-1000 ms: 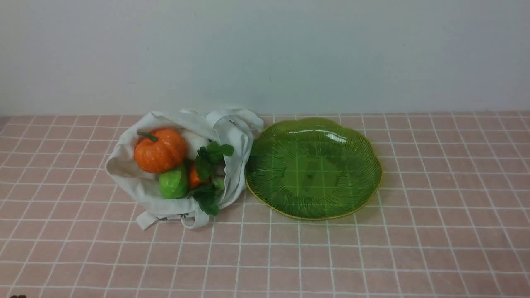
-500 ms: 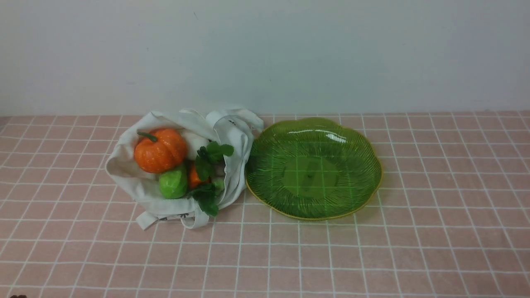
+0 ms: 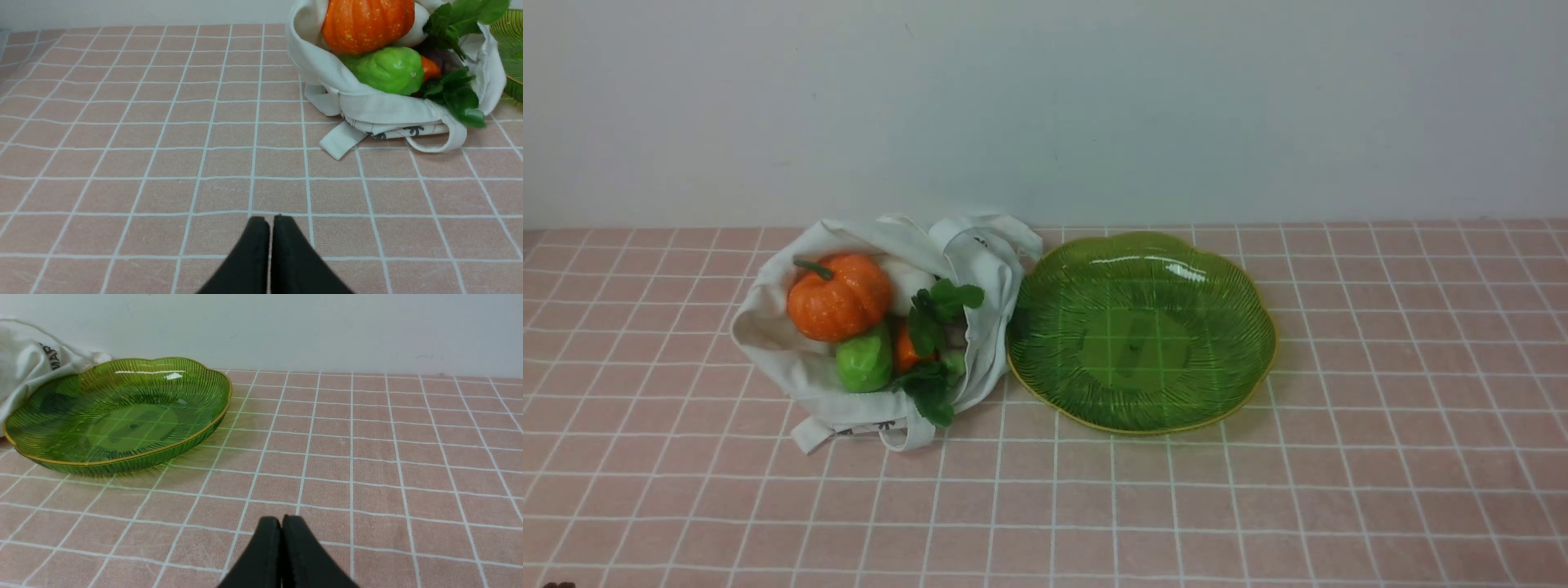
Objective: Take vegetables from bag on pink coffee tablecloth place on plate.
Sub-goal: 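Reach into the cloth bag and grasp the pumpkin with the left gripper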
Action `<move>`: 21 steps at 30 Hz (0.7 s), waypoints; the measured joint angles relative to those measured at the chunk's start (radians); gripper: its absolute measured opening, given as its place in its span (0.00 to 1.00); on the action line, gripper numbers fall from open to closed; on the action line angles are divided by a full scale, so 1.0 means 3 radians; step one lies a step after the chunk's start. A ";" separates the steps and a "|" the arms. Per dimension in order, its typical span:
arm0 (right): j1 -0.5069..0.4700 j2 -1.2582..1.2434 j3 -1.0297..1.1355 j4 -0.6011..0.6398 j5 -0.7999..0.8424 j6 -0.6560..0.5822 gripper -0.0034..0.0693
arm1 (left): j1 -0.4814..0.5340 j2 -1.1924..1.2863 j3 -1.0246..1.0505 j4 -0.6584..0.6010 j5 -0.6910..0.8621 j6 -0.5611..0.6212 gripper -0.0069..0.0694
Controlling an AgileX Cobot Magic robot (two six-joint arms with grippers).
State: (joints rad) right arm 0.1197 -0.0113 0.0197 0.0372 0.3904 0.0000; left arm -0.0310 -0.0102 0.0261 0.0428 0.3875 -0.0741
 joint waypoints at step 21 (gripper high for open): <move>0.0000 0.0000 0.0000 0.0000 0.0000 0.0000 0.03 | 0.0000 0.0000 -0.0067 -0.2490 0.0036 -0.0825 0.08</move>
State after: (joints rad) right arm 0.1197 -0.0113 0.0197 0.0372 0.3904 0.0000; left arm -0.0310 -0.0102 0.0059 -0.7042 0.3982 -0.3216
